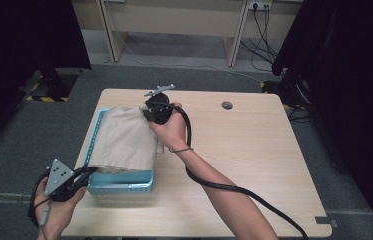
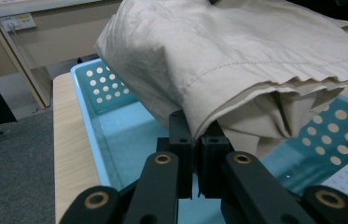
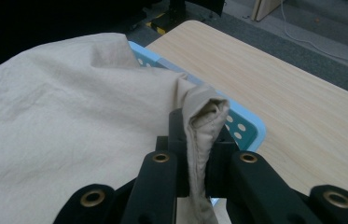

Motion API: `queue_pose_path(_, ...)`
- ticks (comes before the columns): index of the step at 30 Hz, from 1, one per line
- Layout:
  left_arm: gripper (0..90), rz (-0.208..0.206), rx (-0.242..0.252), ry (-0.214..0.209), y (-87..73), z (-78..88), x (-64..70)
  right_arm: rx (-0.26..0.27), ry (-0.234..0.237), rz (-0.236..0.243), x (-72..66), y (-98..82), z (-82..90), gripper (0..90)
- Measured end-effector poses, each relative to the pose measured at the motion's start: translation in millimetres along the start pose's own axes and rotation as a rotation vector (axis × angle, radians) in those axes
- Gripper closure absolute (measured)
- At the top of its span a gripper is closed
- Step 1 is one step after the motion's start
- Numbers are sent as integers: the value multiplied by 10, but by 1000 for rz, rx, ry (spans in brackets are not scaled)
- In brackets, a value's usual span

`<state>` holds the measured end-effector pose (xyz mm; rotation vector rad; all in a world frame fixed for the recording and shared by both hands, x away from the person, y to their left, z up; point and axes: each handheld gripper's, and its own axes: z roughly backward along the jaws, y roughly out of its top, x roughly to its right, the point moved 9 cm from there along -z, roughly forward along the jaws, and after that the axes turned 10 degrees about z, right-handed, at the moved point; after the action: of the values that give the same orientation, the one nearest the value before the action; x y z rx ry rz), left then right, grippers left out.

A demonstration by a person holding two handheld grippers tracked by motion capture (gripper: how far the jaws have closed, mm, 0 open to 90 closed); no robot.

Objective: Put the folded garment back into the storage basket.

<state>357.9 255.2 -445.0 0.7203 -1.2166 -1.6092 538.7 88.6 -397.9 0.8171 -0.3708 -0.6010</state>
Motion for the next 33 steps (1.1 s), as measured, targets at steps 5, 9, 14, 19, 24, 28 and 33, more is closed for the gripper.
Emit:
queue_pose_path(5, 863, 3, -6, 5, -21, 5, -29, -4, 1, 3, -21, 2, -24, 846)
queue_pose_path(9, 863, 5, -8, 9, -31, 8, -54, -7, 3, 5, -34, 5, -36, 846)
queue_pose_path(14, 863, 11, -11, 14, -49, 13, -80, -8, 7, 4, -54, 7, -57, 846)
queue_pose_path(19, 863, 17, -15, 15, -71, 7, -97, -10, 7, 6, -68, 8, -66, 846)
queue_pose_path(24, 863, 21, -19, 19, -86, 7, -123, -7, 9, 10, -78, 17, -80, 846)
queue_pose_path(28, 862, 25, -24, 23, -102, 5, -145, -9, 10, 13, -91, 15, -95, 846)
queue_pose_path(33, 862, 28, -33, 26, -130, -5, -165, -14, 10, 8, -104, -3, -117, 846)
